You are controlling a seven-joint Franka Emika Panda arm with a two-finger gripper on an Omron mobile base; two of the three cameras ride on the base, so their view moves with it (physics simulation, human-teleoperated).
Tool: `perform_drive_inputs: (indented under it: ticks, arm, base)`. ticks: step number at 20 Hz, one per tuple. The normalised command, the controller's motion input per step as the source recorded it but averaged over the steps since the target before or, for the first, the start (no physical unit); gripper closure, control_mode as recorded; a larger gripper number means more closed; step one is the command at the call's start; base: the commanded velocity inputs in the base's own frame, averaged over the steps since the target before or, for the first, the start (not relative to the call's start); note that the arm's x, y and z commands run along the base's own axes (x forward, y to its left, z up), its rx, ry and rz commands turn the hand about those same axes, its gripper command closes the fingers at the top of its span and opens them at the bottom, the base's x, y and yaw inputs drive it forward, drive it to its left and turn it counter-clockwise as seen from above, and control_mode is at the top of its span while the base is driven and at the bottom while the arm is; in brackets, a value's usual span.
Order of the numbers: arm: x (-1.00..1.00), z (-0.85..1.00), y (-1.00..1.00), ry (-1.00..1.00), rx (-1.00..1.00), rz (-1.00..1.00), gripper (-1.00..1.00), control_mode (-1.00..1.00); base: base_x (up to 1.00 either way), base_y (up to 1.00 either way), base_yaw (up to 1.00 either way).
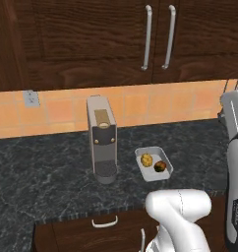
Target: Take the meat container that has the chicken drumstick and place it on the second highest rack of the freezer. Then take the vegetable container that has the squash and bell pepper and place it on the highest rack of the freezer.
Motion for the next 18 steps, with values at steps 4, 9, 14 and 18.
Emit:
perform_drive_inputs:
  ticks: [4,9,14,18]
  arm:
    - [0.47,-0.96,-0.42,0.41,0.08,0.11,-1.00,-1.00]
    - [0.71,-0.93,-0.18,0.37,0.11,0.13,-1.00,-1.00]
    - [0.76,-0.90,-0.05,0.15,0.09,0.16,-1.00,-1.00]
    - [0.76,-1.00,0.00,0.12,0.06,0.15,-1.00,-1.00]
  base:
    - [0.00,0.00,0.00]
    - [0.00,0.00,0.00]
    - [0.00,0.00,0.00]
    - [0.00,0.00,0.00]
